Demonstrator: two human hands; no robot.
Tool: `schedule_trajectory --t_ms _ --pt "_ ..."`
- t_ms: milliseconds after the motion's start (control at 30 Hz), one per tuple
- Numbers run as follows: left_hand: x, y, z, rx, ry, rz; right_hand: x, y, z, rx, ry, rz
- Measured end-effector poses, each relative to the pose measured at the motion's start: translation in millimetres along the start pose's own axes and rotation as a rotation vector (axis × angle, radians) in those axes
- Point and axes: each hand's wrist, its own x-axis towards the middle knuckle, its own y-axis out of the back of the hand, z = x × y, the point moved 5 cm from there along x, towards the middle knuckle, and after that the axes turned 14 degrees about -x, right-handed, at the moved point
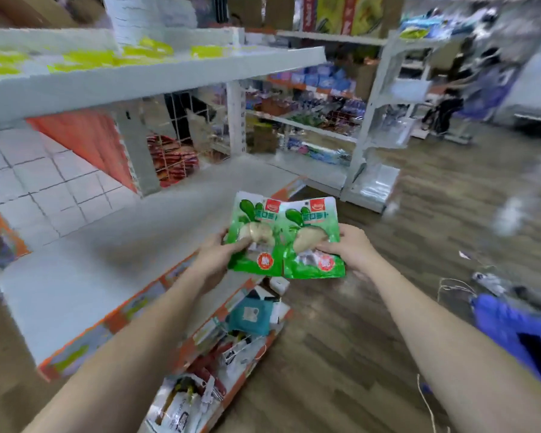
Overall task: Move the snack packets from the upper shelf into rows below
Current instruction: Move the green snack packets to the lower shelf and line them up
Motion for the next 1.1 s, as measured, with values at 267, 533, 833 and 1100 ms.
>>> schedule_trajectory --t_ms 267,533,833,1100 --pt "7 -129 -128 -0.004 0.242 -0.184 -65 132 133 0.093 -0.198 0.142" --pt "21 -216 -209 0.065 0.301 -0.236 -97 208 219 0.173 -0.289 0.255" --pt "80 -261 -218 0.071 0.248 -0.257 -34 245 229 0.140 -0.249 0.296" --pt "192 -267 -206 0.112 0.226 -0.219 88 247 229 0.088 -0.222 0.243"
